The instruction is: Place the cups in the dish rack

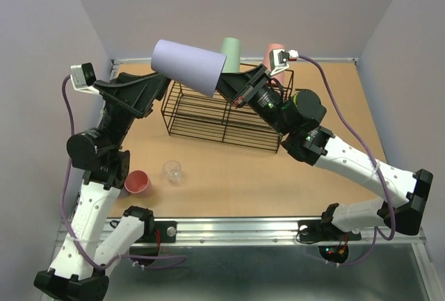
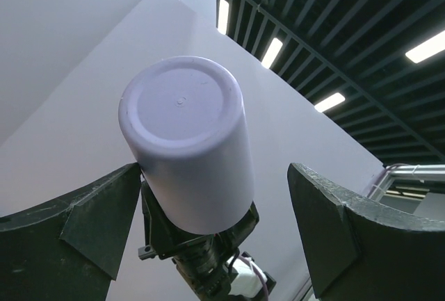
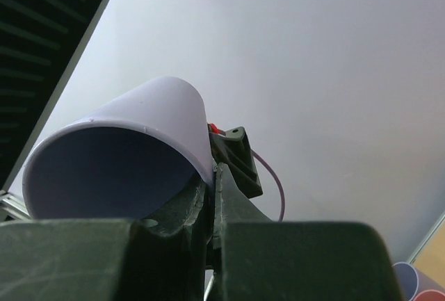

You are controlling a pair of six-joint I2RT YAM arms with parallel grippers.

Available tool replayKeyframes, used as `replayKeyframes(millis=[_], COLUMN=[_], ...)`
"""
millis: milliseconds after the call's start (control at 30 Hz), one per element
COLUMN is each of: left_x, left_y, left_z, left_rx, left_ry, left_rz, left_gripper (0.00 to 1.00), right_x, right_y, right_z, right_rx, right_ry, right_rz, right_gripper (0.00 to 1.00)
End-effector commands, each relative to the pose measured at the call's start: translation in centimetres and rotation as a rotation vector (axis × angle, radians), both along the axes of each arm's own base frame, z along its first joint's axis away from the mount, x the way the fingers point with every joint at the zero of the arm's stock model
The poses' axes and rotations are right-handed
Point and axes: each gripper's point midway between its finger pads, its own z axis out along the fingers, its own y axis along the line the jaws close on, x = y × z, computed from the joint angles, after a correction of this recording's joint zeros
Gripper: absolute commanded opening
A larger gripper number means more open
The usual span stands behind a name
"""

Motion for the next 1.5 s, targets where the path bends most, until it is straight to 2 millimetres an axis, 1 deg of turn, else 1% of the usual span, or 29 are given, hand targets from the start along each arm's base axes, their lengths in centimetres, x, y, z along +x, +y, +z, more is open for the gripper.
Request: replayKeyframes(millis=[0, 267, 367, 400, 433, 467, 500, 533, 600, 633, 667, 700, 733, 767, 800, 833, 867, 900, 933, 967, 1000, 1033, 1067, 1100, 1167, 1200, 1233, 1400, 1467], left_x=[-1.1, 0.5, 0.9, 0.9, 0.8, 0.8, 0.8, 0.8, 1.8, 1.6, 2.3, 4.5, 4.2, 5.0, 7.4, 7.1, 7.5, 9.3, 10.1, 9.9, 13.0, 12.8, 13.8, 16.7, 17.9, 19.9, 20.5, 24.8, 25.6], left_y=[0.4, 0.7, 0.4, 0.4, 0.3, 0.3, 0.3, 0.3, -0.1, 0.0, -0.2, -1.1, -1.0, -1.1, -1.4, -1.2, -1.2, -1.7, -1.7, -1.4, -1.6, -1.4, -1.2, -1.2, -0.6, -0.2, 0.2, 1.9, 2.3], left_z=[2.4, 2.5, 2.6, 2.7, 2.8, 2.9, 2.9, 3.2, 2.7, 3.9, 3.8, 2.1, 3.8, 3.6, 1.8, 3.1, 3.2, 1.6, 1.2, 3.0, -0.1, 1.9, 1.3, -0.7, -2.0, -4.3, -4.4, -8.2, -8.7], left_rx=[0.005, 0.010, 0.021, 0.025, 0.027, 0.028, 0.033, 0.037, 0.070, 0.086, 0.139, 0.215, 0.241, 0.310, 0.372, 0.397, 0.427, 0.519, 0.562, 0.582, 0.706, 0.727, 0.774, 0.831, 0.932, 0.986, 1.015, 1.122, 1.146], left_ry=[-0.098, -0.081, -0.080, -0.086, -0.088, -0.093, -0.094, -0.101, -0.064, -0.075, -0.081, 0.005, -0.019, -0.036, 0.055, 0.018, 0.007, 0.011, 0.025, -0.001, 0.071, 0.031, 0.047, 0.112, 0.146, 0.223, 0.215, 0.326, 0.339], left_rz=[0.040, 0.107, 0.102, 0.102, 0.099, 0.102, 0.100, 0.105, 0.117, 0.129, 0.166, 0.163, 0.183, 0.233, 0.247, 0.280, 0.296, 0.311, 0.326, 0.356, 0.370, 0.396, 0.410, 0.429, 0.462, 0.479, 0.507, 0.610, 0.634], left_gripper=[0.96, 0.95, 0.85, 0.80, 0.65, 0.57, 0.37, 0.25, 0.07, 0.00, 0.00, 0.00, 0.00, 0.00, 0.00, 0.00, 0.00, 0.00, 0.00, 0.00, 0.00, 0.00, 0.00, 0.00, 0.00, 0.00, 0.00, 0.00, 0.00], right_x=[-0.9, -0.8, -0.5, -0.5, -0.4, -0.4, -0.4, -0.3, -0.3, -0.1, 0.0, 0.4, 0.8, 1.3, 0.8, 1.3, 1.2, 1.1, 0.9, 0.7, 0.2, 0.1, 0.0, -0.1, -1.1, -1.2, -1.8, -2.6, -2.9], right_y=[0.5, 1.2, 1.5, 1.6, 1.7, 1.9, 2.0, 2.2, 2.5, 2.7, 2.4, 2.7, 2.4, 1.9, 0.3, -0.1, -1.1, -3.0, -4.1, -5.2, -7.5, -8.6, -9.6, -10.9, -13.6, -14.5, -15.8, -18.6, -19.2], right_z=[0.6, 0.1, -0.3, -0.4, -0.5, -0.6, -0.6, -0.9, -1.4, -2.2, -2.3, -3.9, -4.7, -5.4, -4.6, -7.3, -7.7, -8.9, -9.2, -9.7, -9.0, -10.4, -11.4, -11.4, -11.9, -12.1, -12.3, -13.0, -13.4], right_rx=[0.048, 0.047, 0.052, 0.053, 0.052, 0.049, 0.048, 0.040, 0.022, -0.024, -0.046, -0.123, -0.175, -0.205, -0.201, -0.282, -0.297, -0.334, -0.346, -0.366, -0.350, -0.401, -0.424, -0.423, -0.436, -0.436, -0.444, -0.472, -0.489], right_ry=[-0.028, -0.019, -0.007, -0.004, -0.002, -0.001, -0.003, 0.000, 0.003, 0.005, 0.003, 0.035, 0.031, 0.042, 0.031, 0.063, 0.071, 0.101, 0.110, 0.117, 0.120, 0.151, 0.167, 0.179, 0.198, 0.208, 0.217, 0.249, 0.261], right_rz=[0.054, 0.073, 0.075, 0.078, 0.077, 0.081, 0.084, 0.084, 0.088, 0.076, 0.059, 0.041, 0.009, -0.036, -0.066, -0.096, -0.122, -0.172, -0.197, -0.223, -0.269, -0.294, -0.315, -0.354, -0.389, -0.412, -0.421, -0.464, -0.469], right_gripper=[0.00, 0.00, 0.00, 0.01, 0.00, 0.00, 0.00, 0.00, 0.02, 0.08, 0.20, 0.30, 0.44, 0.63, 0.69, 0.73, 0.78, 0.84, 0.85, 0.88, 0.89, 0.89, 0.89, 0.89, 0.90, 0.90, 0.90, 0.90, 0.90])
